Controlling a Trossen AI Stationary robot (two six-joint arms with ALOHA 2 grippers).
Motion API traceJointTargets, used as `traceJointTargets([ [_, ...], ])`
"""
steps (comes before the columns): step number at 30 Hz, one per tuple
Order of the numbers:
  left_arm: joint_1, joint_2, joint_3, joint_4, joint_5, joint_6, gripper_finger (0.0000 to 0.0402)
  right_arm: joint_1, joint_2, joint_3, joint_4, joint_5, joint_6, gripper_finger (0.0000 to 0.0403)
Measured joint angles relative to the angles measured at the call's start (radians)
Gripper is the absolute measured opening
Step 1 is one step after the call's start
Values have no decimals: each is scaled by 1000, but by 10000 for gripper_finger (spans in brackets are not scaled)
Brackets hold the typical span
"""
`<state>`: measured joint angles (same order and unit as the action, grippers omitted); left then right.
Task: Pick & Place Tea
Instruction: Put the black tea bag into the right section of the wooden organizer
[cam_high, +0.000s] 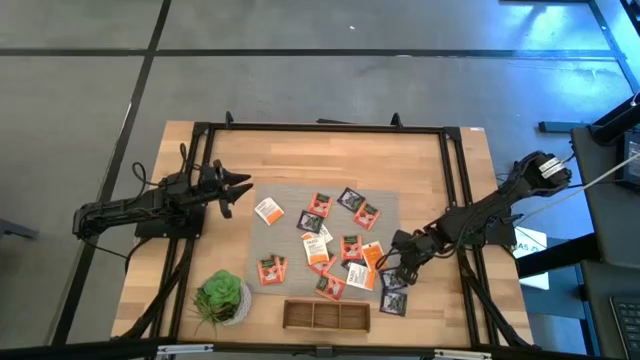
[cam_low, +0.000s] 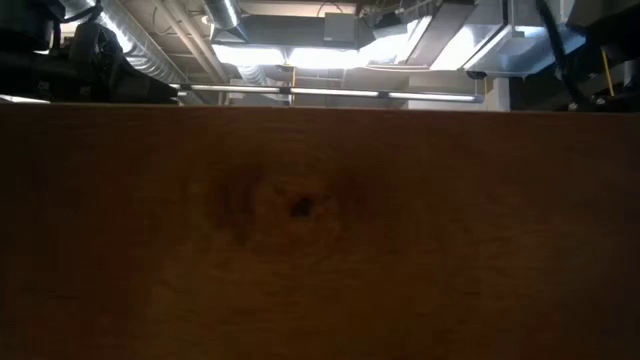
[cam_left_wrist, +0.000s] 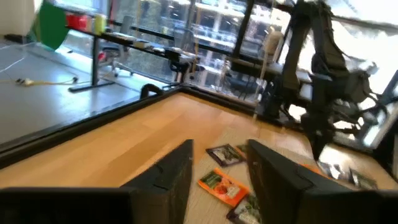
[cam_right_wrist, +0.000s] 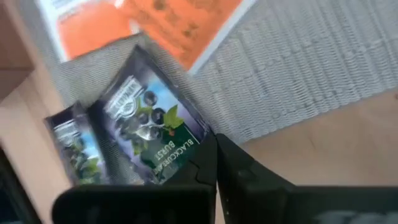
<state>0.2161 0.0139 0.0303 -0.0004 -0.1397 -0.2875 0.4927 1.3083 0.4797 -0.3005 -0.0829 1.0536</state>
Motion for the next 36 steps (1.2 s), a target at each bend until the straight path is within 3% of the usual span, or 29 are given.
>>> traceJointTargets([
  [4, 0, 0, 0, 147, -32, -90, 143, -1, -12, 0, 3, 4, -14, 3],
  [9, 0, 0, 0, 286, -99, -55, 143, -1, -13, 2, 6, 32, -38, 2],
  [18, 0, 2, 0, 328, -130, -99, 143, -1, -14, 4, 11, 39, -66, 1],
  [21, -6, 45, 1, 317, -77, -153, 143, -1, -14, 4, 11, 60, -89, 1],
  [25, -39, 194, 0, 342, -74, -203, 143, -13, -15, 4, 14, 63, -97, 0],
  [29, -81, 433, 36, 401, -79, -250, 143, -23, -15, 4, 24, 63, -115, 0],
  [36, -120, 948, 350, 417, -8, -205, 143, -36, -15, 4, 52, 67, -123, 0],
])
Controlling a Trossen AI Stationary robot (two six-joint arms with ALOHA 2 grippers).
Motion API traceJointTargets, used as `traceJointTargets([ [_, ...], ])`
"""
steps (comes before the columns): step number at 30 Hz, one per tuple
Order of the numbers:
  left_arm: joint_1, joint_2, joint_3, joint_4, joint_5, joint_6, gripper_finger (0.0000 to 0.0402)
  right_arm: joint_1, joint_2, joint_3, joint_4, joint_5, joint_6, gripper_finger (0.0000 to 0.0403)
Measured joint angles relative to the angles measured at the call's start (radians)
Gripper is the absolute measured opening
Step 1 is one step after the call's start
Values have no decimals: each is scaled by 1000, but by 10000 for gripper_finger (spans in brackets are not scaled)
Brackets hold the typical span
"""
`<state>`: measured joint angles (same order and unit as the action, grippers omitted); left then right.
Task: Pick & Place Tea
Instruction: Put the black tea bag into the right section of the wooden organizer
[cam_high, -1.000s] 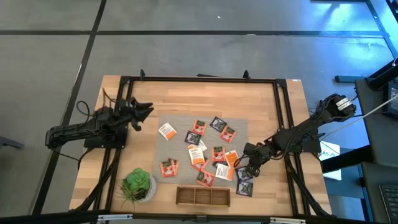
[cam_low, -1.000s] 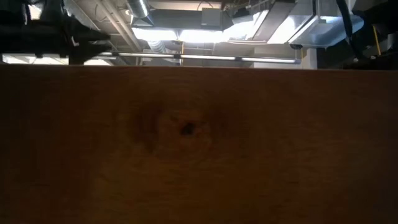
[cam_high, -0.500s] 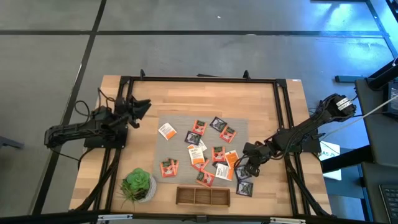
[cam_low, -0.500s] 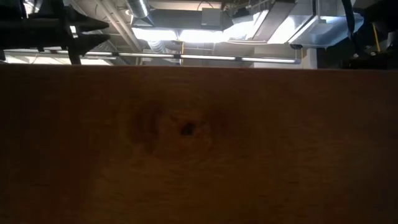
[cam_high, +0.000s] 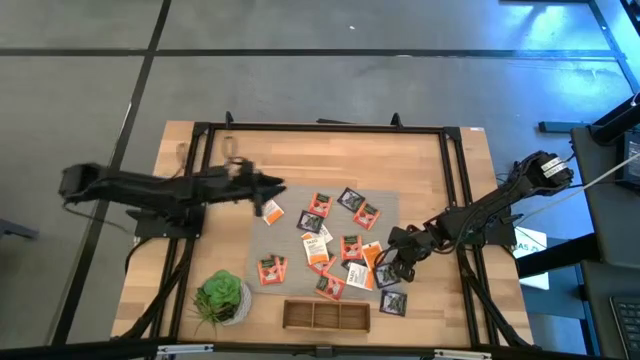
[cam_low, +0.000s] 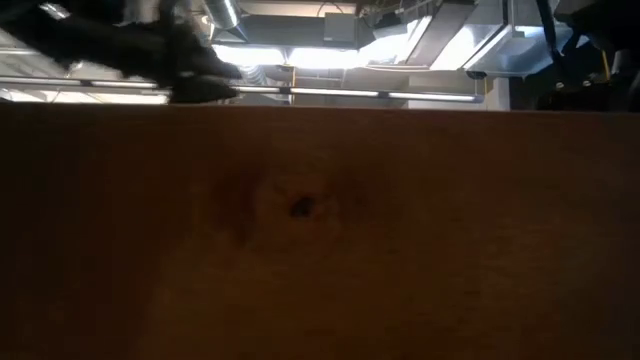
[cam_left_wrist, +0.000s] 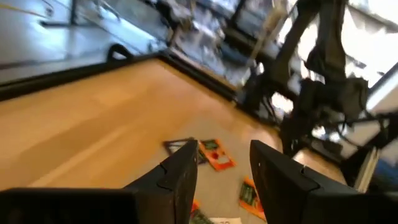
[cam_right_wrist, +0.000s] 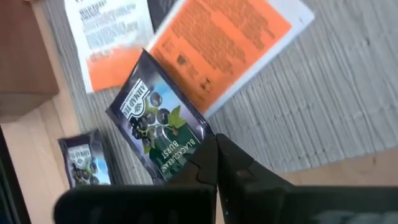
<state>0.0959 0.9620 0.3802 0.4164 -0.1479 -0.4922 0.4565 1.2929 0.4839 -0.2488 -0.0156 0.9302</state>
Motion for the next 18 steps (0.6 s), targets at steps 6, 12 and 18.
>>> traceJointTargets([
  [6, 0, 408, 340, -47, 225, 23, 143, -10, -1, 0, 45, 41, -54, 0],
  [12, -5, 726, 594, -77, 366, 6, 143, -10, -1, 0, 87, 64, -108, 0],
  [18, -16, 964, 761, -77, 433, -54, 143, -10, -1, 1, 104, 111, -158, 0],
])
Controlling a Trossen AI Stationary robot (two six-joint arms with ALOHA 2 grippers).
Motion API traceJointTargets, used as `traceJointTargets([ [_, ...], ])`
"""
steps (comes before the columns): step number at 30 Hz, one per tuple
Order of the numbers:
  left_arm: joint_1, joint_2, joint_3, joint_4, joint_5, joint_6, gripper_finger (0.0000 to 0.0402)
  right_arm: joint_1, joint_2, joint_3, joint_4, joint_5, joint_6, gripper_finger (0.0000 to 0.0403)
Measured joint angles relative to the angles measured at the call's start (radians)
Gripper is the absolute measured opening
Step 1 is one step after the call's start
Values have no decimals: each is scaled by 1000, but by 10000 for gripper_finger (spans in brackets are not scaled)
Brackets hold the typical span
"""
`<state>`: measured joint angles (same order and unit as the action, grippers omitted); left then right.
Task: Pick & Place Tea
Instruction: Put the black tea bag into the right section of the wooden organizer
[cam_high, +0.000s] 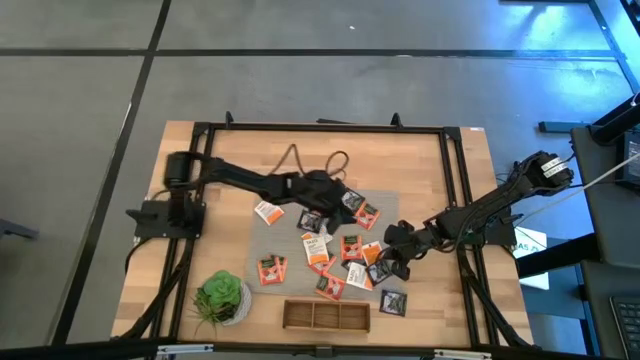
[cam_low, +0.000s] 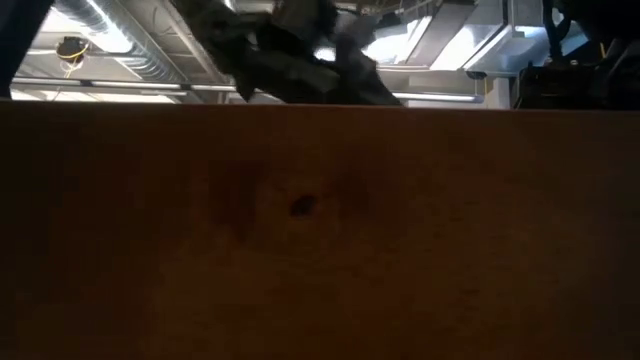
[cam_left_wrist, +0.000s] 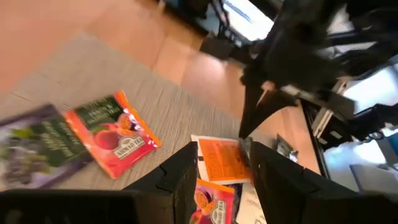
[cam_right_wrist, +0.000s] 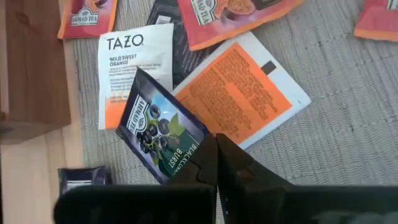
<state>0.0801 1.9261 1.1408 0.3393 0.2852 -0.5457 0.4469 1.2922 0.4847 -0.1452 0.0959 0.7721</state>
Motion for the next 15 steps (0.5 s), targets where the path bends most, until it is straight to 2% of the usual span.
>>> traceJointTargets([
  [6, -25, 128, 107, 2, 118, -15, 143, 0, 0, 0, 3, 49, -23, 0],
  [15, -81, 171, 162, -1, 111, -17, 143, 0, 0, 59, 6, 146, -100, 0],
])
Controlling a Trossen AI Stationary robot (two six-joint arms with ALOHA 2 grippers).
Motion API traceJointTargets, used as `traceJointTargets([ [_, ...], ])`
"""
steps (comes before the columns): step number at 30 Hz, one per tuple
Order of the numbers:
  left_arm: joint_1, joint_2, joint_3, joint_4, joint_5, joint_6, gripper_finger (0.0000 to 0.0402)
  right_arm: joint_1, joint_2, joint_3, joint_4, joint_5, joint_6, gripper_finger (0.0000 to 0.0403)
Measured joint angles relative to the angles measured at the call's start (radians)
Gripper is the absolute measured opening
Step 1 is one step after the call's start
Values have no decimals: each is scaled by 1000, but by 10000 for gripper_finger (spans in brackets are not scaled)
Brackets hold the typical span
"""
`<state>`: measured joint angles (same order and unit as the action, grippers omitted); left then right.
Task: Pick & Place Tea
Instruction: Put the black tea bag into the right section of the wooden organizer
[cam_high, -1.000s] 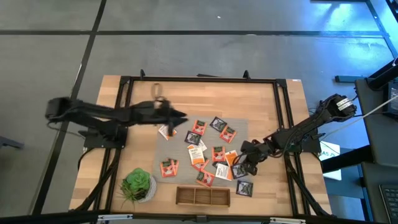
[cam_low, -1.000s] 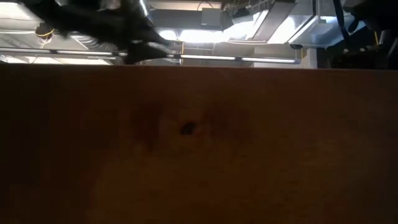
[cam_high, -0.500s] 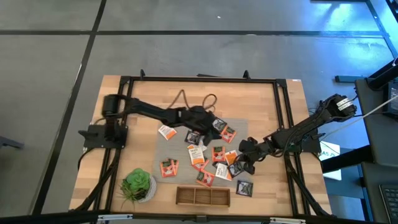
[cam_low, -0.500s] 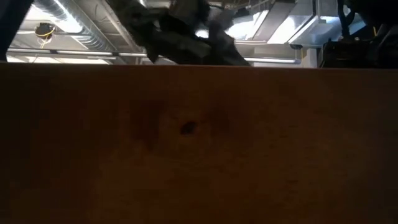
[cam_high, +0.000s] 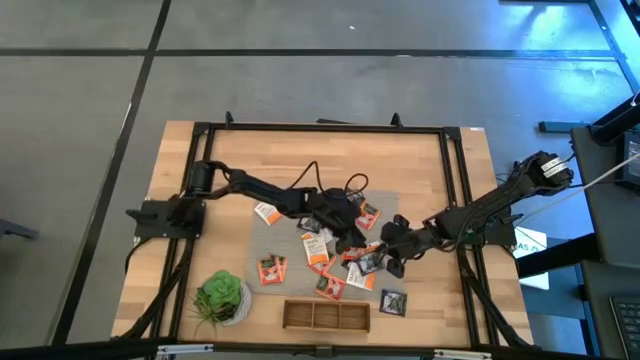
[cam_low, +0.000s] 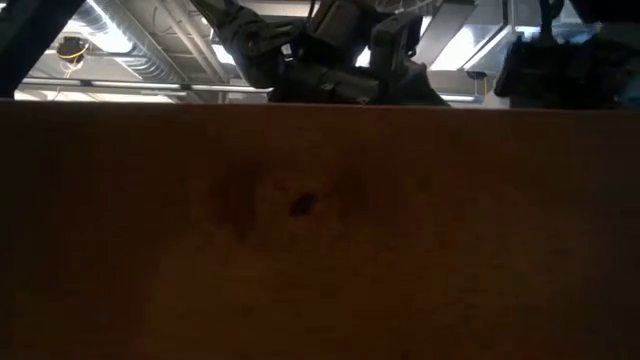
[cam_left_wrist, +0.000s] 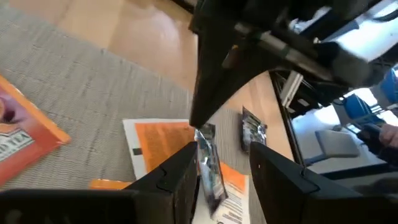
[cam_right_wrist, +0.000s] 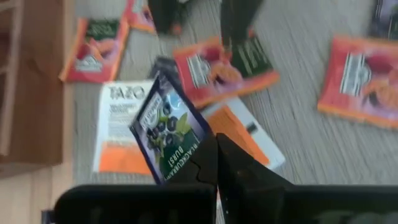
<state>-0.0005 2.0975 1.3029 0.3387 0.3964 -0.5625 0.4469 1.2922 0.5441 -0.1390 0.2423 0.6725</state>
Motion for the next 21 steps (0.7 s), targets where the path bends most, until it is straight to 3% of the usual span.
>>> traceJointTargets([
  [15, -17, 12, 0, -82, -77, 60, 143, -21, 0, 18, 1, 27, -30, 0],
  [21, -28, 50, 0, -69, -77, 14, 143, -21, 0, 18, 2, 27, -29, 0],
])
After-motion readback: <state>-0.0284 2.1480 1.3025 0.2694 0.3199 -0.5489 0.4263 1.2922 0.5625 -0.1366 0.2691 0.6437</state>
